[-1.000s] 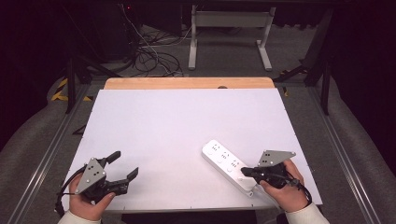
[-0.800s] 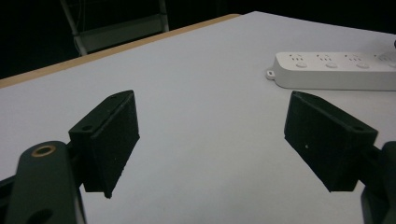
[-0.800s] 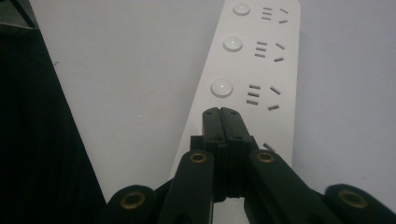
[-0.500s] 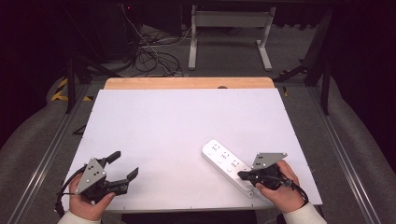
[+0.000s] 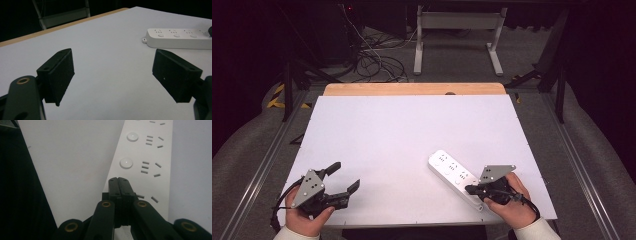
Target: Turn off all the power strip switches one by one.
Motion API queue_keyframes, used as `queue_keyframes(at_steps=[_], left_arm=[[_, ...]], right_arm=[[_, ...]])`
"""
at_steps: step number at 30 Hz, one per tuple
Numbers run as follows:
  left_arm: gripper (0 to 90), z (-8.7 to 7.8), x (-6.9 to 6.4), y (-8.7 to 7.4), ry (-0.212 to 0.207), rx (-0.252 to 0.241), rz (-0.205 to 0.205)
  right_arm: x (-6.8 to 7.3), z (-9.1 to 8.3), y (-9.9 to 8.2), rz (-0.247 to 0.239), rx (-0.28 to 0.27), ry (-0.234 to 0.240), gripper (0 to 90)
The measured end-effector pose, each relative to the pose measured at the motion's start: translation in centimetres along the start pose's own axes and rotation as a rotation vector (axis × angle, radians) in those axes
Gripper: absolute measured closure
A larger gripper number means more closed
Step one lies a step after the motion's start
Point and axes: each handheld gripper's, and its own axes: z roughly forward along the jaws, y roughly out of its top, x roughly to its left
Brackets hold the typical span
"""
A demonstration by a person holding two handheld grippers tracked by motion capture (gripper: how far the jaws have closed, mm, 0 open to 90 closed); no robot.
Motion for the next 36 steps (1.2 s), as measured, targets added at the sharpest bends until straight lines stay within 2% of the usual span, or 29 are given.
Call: queue_keyframes(at_steps=[11, 28, 30, 33, 36], left_arm=[[18.2, -0.04, -0.02, 0.05, 0.001, -0.002, 0.009], [18.3, -0.14, -0.18, 0.12, 0.003, -0.007, 0.003], [18.3, -0.13, -0.16, 0.12, 0.004, -0.011, 0.003], [18.2, -0.16, -0.02, 0.1, 0.005, -0.007, 0.005], [18.2, -0.08, 0.04, 0.09, 0.005, -0.004, -0.001]], right_arm=[[0.11, 0.04, 0.29, 0.015, 0.024, -0.009, 90.0], [-0.05, 0.1, 0.17, 0.045, 0.024, -0.001, 90.0], [-0.02, 0.11, 0.09, 0.041, 0.011, -0.003, 90.0], [0.26, -0.19, 0.06, 0.009, -0.022, -0.028, 90.0], [0.38, -0.84, 0.27, 0.005, -0.11, -0.018, 90.0]])
